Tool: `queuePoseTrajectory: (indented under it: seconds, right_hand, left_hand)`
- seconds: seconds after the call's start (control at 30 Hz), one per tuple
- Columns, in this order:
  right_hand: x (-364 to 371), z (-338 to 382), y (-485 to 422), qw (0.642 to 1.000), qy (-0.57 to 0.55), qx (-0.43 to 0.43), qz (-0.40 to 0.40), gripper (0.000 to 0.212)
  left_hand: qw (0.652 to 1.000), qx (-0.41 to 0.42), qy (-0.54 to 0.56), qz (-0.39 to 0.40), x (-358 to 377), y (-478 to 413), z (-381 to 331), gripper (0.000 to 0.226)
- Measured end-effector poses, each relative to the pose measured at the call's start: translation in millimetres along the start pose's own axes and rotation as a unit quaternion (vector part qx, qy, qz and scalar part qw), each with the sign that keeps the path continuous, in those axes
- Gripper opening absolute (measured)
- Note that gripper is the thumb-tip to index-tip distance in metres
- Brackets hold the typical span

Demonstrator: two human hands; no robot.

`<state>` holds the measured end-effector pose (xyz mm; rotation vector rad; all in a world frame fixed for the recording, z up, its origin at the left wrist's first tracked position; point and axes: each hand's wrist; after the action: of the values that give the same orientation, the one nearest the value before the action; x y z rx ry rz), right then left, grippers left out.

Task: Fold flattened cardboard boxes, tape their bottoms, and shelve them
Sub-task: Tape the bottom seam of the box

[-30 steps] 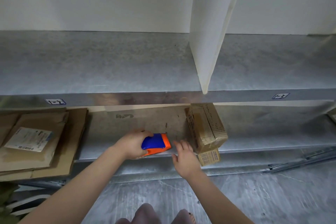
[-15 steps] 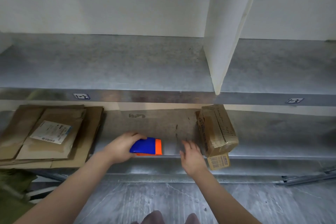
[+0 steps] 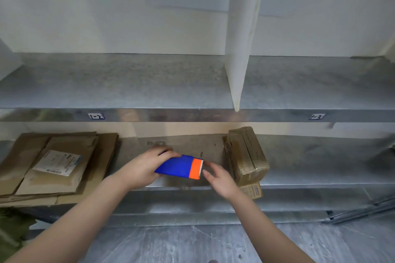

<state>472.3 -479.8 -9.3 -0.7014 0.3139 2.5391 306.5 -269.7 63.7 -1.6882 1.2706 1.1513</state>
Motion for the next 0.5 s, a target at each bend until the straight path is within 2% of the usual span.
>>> queuePoseTrajectory:
  seconds: [0.1,0.23,0.33,0.5]
  right_hand:
    - [-9,6,7,0.996,-0.078,0.015,-0.042,0.031]
    - [-22,14,22,0.992,-0.103,-0.004,-0.076,0.016]
    - [-32,13,34,0.991,-0.081,-0.028,-0.105,0.024]
    - [-56,-1,55,0.98,-0.103,-0.006,-0.171,0.024]
  left_hand:
    - [1.0,0.017,-0.005,-0.016,-9,-5,-10,0.062]
    - [0.999,0.036,-0.007,-0.021,-12,-10,-26,0.063]
    - [0.999,0.047,-0.001,-0.025,-9,-13,-44,0.063]
    - [0.998,0.045,0.021,-0.041,1,-17,-75,0.064]
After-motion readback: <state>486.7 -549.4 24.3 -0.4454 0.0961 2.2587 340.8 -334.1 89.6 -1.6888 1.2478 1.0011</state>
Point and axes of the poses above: each hand's wrist, its own y-axis away from the middle knuckle, its own x-axis out of the palm, z = x × y, and after that the axes turned 12 degrees about -x, right-handed
